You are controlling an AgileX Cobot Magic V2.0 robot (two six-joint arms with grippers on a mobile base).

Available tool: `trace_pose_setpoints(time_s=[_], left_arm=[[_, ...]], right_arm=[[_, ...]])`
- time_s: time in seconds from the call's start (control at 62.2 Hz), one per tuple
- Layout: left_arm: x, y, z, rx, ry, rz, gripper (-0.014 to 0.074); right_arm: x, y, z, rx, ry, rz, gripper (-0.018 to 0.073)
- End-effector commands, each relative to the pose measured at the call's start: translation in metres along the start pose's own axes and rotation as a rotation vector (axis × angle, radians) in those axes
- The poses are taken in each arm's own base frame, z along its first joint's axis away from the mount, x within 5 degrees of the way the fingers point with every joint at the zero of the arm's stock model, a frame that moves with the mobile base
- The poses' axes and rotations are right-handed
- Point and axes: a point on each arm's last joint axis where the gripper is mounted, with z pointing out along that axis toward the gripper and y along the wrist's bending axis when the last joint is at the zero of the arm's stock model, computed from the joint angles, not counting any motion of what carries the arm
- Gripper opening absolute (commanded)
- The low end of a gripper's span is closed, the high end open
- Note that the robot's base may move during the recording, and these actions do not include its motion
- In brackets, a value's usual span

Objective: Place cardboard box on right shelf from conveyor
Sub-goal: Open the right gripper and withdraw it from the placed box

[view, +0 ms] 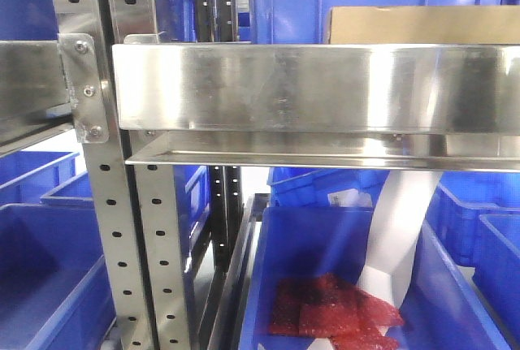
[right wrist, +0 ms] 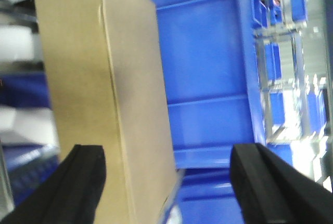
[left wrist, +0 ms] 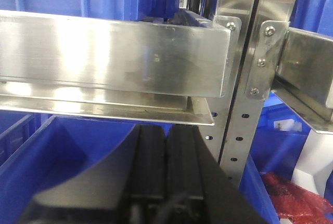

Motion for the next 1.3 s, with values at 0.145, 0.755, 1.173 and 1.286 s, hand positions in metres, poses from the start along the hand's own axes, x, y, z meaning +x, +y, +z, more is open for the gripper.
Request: trace_pose_setpoints(time_s=[0.145,0.755,1.173,1.286], left_arm=[[-0.009,0.0,-0.001,0.006,-0.089,-0.004,-0.0119],[-0.009,0.0,-0.001,0.006,-0.089,-0.004,-0.0119],[-0.009,0.0,-0.001,0.006,-0.089,-0.004,-0.0119],[-0.009,0.0,-0.001,0.006,-0.089,-0.004,-0.0119]], right_arm=[[0.007,-0.021,-0.032,0.1,0.061,0.416,0.013],[0.061,0.055,-0.096,0.468,-0.103,1.331,0.0039],[0.058,0.091,-0.138,0.525,-0.168,1.324,0.0039],[0.058,0.091,-0.139,0.527,-0.171,1.323,0.0039]])
